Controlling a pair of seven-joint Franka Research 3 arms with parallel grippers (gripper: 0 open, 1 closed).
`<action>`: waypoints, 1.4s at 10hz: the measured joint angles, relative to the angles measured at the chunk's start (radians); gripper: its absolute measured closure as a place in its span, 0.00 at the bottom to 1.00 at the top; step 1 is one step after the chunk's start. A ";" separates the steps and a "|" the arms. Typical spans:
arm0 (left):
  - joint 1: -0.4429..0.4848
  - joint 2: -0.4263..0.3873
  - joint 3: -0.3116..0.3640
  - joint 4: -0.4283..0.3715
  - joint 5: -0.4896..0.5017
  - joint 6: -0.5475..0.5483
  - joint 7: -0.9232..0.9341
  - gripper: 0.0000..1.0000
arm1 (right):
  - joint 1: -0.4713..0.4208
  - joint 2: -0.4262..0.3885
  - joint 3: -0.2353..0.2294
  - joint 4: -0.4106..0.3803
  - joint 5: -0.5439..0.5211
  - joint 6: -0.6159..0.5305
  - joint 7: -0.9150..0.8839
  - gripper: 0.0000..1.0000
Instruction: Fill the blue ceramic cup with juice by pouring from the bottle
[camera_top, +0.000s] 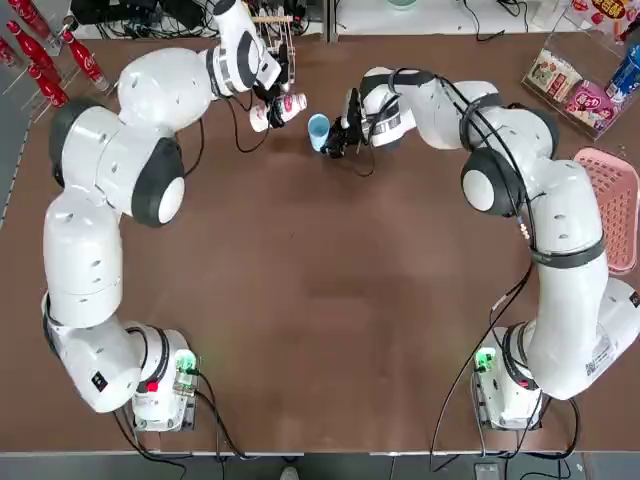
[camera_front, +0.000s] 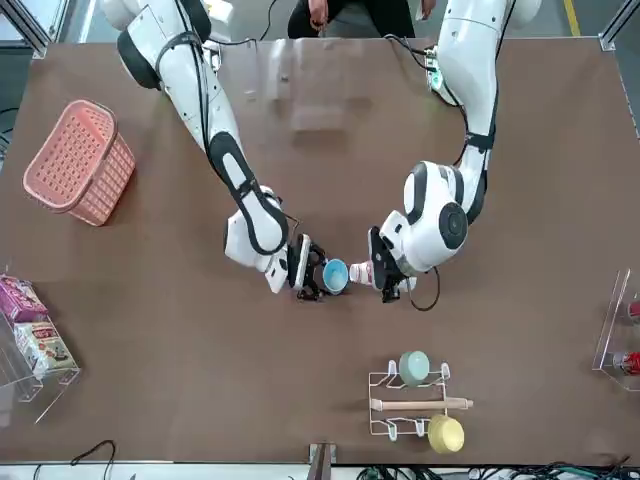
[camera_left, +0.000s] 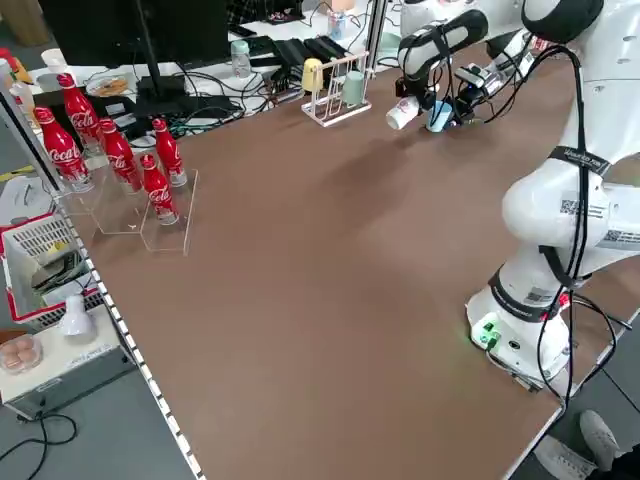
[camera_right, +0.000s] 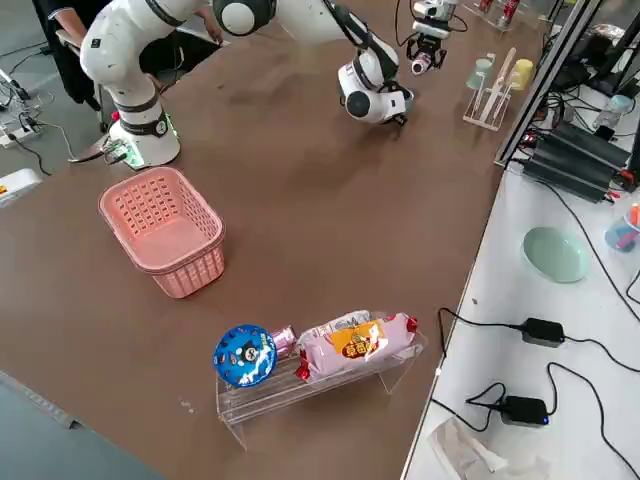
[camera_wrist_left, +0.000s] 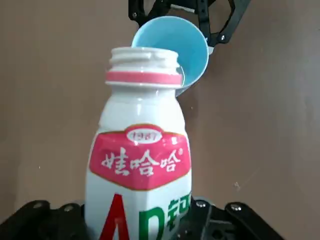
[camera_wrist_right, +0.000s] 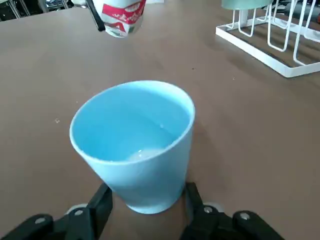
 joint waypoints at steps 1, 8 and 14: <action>-0.007 0.001 0.002 0.000 0.012 0.000 -0.013 0.56 | 0.000 0.000 0.000 0.000 0.000 0.000 0.000 0.32; -0.082 0.022 0.042 0.007 0.080 0.010 -0.111 0.56 | 0.000 0.000 0.000 0.000 0.000 0.000 0.000 0.32; -0.134 0.050 0.077 0.029 0.138 0.010 -0.147 0.56 | 0.000 0.000 0.000 0.000 0.000 0.000 0.000 0.32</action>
